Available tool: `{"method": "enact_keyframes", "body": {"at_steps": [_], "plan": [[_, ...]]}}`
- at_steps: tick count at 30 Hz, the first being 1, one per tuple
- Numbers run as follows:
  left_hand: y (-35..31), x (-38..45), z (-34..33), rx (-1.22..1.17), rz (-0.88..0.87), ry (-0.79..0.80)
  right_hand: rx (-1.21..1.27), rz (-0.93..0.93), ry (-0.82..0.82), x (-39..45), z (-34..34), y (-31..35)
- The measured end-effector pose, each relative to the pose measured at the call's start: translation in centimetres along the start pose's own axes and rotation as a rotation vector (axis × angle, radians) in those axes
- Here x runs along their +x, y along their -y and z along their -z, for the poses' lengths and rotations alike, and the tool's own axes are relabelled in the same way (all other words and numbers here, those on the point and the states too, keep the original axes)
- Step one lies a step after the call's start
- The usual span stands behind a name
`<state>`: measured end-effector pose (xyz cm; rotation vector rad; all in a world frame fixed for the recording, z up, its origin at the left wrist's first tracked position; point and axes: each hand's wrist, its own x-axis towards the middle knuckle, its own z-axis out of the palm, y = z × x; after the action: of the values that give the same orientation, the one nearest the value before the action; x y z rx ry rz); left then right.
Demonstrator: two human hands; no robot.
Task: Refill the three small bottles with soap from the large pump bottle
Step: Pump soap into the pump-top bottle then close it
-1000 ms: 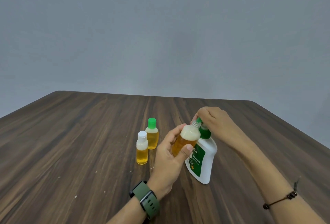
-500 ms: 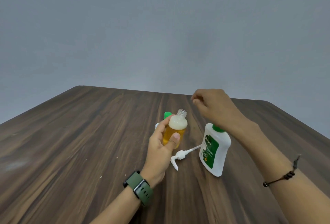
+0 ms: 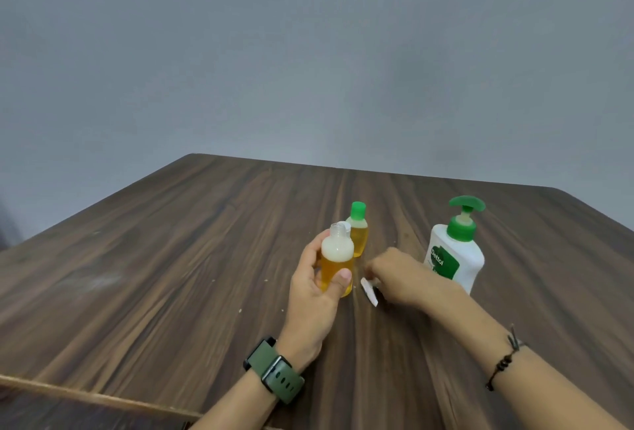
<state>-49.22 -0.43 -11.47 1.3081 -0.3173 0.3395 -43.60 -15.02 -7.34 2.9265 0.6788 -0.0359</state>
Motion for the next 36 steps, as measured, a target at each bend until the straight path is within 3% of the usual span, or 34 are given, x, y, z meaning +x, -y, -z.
{"method": "enact_keyframes", "body": {"at_steps": [7,13,17,19,23,36], "plan": [[0.0,0.3,0.0,0.005,0.014,-0.02,0.01,0.101,-0.105,-0.5,-0.4,-0.4],[-0.1,0.3,-0.1,-0.023,0.019,-0.04,0.226,0.037,-0.429,-2.4,6.2,-0.3],[-0.1,0.3,-0.2,-0.032,0.041,-0.031,0.648,0.034,-0.739,-4.5,11.0,1.0],[-0.1,0.2,-0.3,-0.033,0.042,-0.03,0.87,0.07,-0.813,-4.7,12.4,1.7],[-0.1,0.1,-0.3,-0.013,0.052,-0.026,1.139,0.125,-0.711,-3.7,12.6,2.8],[-0.2,0.2,-0.1,-0.025,0.03,-0.01,1.116,0.021,-0.565,-2.2,8.4,3.0]]}}
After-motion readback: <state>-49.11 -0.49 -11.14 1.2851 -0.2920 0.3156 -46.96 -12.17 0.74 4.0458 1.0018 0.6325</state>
